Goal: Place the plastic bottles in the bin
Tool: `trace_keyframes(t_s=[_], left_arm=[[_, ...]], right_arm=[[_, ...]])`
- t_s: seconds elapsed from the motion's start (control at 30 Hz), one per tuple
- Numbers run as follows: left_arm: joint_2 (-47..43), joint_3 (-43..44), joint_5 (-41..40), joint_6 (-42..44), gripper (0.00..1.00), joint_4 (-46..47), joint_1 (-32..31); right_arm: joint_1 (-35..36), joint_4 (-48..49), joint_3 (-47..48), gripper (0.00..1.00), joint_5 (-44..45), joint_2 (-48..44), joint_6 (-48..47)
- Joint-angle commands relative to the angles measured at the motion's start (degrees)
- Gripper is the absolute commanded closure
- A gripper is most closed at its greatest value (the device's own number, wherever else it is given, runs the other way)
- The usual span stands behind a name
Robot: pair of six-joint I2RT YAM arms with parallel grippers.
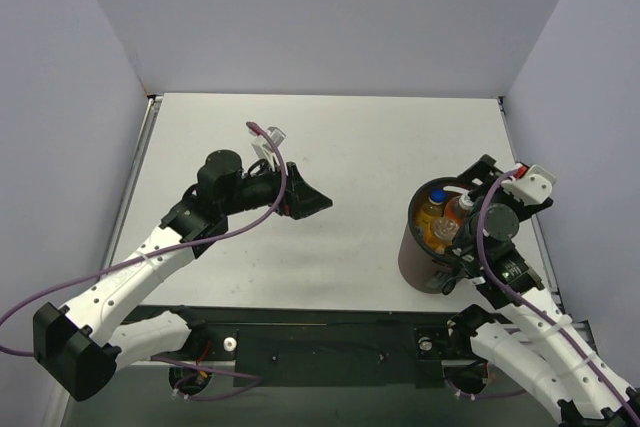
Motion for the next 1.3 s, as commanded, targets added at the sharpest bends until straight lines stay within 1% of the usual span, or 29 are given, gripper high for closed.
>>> trace_keyframes(t_s=[0.0,0.1,0.17,0.2,0.23,0.27,0.3,0.33,0.37,0.4,0.47,0.5,0.6,0.67,0.73,0.87,1.0,1.27], left_arm=[[0.2,0.6,1.3,-0.4,0.05,3.1,0.3],[0.2,1.0,0.6,0.5,0.05,2.6,0.3],[-0.1,1.9,-0.7,1.9,0.05,0.3,0.5],[-0.5,2.5,-1.2,2.4,0.05,-1.4,0.6],[-0.7,2.8,-1.8,3.4,0.05,-2.1,0.7],[-1.3,3.3,-2.3,3.9,0.05,-3.7,0.8],[-1.6,3.5,-3.6,5.0,0.05,-4.6,1.1],[-2.3,4.0,-4.3,5.4,0.05,-6.3,1.3],[-2.5,4.1,-5.8,6.4,0.05,-7.4,1.6],[-3.2,4.6,-7.4,7.4,0.05,-9.2,2.0],[-4.4,5.1,-9.8,8.5,0.05,-12.3,2.7],[-5.0,5.3,-10.5,8.9,0.05,-14.4,3.0],[-6.6,5.7,-13.8,9.9,0.05,-17.9,4.5],[-7.7,5.7,-15.3,10.5,0.05,-20.1,5.5],[-9.0,5.8,-17.1,11.1,0.05,-22.6,6.4],[-11.4,5.6,-20.0,12.6,0.05,-28.3,8.1],[-13.8,4.8,-22.6,13.5,0.05,-31.8,9.6],[-15.2,3.4,-23.8,13.8,0.05,-32.0,11.2]], right_arm=[[-0.2,-5.9,6.7,0.15,0.1,-0.2,2.6],[-0.2,-12.0,12.6,0.13,0.5,-0.2,3.9],[-0.2,-18.3,18.1,0.11,-0.8,0.8,4.7],[-0.2,-24.1,22.8,0.11,-1.5,1.4,5.3],[-0.2,-28.6,25.0,0.11,-3.4,2.9,6.3],[-0.2,-34.4,30.1,0.11,-4.7,4.1,6.9],[-0.2,-38.1,32.5,0.11,-6.9,6.4,8.1],[-0.2,-44.3,37.3,0.11,-8.4,7.6,9.0],[-0.2,-46.8,39.4,0.11,-11.3,10.1,10.4],[-0.2,-51.3,43.1,0.11,-12.9,12.5,10.8],[-0.2,-56.3,47.3,0.11,-20.3,15.5,12.2],[-0.1,-58.9,48.6,0.11,-22.1,16.3,12.8],[-0.2,-62.7,53.1,0.11,-30.7,20.9,14.2],[-0.1,-64.5,54.4,0.1,-34.5,23.0,15.4],[-0.2,-65.1,54.8,0.08,-35.9,24.9,16.2],[-0.2,-66.0,54.6,0.06,-35.7,27.3,17.3],[-0.1,-66.0,53.3,0.05,-35.0,27.4,17.1],[-0.2,-65.1,50.9,0.05,-31.7,26.4,16.8]])
